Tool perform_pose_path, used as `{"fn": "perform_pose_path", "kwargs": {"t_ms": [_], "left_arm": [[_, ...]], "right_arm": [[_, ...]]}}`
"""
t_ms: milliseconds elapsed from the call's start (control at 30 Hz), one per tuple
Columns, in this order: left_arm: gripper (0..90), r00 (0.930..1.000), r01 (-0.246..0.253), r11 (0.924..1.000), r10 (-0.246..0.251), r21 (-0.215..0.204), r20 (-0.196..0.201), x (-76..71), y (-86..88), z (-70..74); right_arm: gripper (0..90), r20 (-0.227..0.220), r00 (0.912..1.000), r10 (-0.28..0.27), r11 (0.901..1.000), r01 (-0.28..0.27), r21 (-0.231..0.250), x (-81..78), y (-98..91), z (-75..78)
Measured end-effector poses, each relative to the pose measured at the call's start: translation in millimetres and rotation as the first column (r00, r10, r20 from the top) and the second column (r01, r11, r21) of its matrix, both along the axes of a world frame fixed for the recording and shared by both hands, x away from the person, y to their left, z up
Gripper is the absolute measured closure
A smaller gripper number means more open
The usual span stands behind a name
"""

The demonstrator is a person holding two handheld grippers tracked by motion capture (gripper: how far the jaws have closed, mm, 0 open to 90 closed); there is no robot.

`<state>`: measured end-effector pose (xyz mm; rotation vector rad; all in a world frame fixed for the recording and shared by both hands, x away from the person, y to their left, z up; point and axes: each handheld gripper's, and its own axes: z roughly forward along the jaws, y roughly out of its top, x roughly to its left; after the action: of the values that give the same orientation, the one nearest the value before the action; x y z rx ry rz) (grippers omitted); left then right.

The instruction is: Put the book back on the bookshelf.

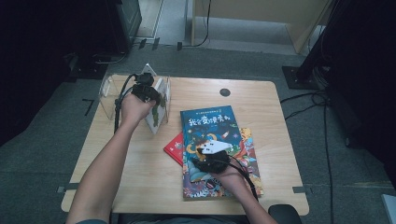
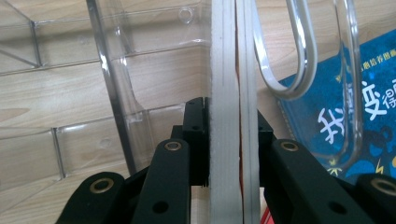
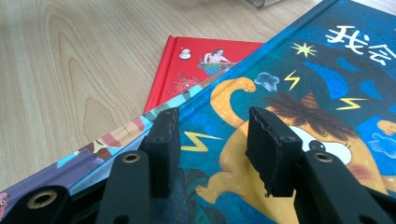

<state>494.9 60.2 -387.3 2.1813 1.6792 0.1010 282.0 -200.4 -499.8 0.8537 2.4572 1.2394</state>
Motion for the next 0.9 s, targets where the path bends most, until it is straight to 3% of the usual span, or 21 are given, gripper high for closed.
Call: {"fn": "perform_pose_path", "kwargs": {"t_ms": [300,900], "left_arm": [[75.8,0.9999,-0.012,0.9998,0.012,-0.013,-0.003,8.4,-1.7,-2.9],[74.8,0.9998,-0.018,0.9997,0.018,-0.015,0.009,11.9,-1.5,-6.6]], "right_arm": [[54.6,0.001,1.0,0.0,1.0,0.0,0.001,0.4,-0.1,0.0],[54.8,-0.002,1.0,-0.001,1.0,0.001,0.001,0.6,-0.2,0.1]]}}
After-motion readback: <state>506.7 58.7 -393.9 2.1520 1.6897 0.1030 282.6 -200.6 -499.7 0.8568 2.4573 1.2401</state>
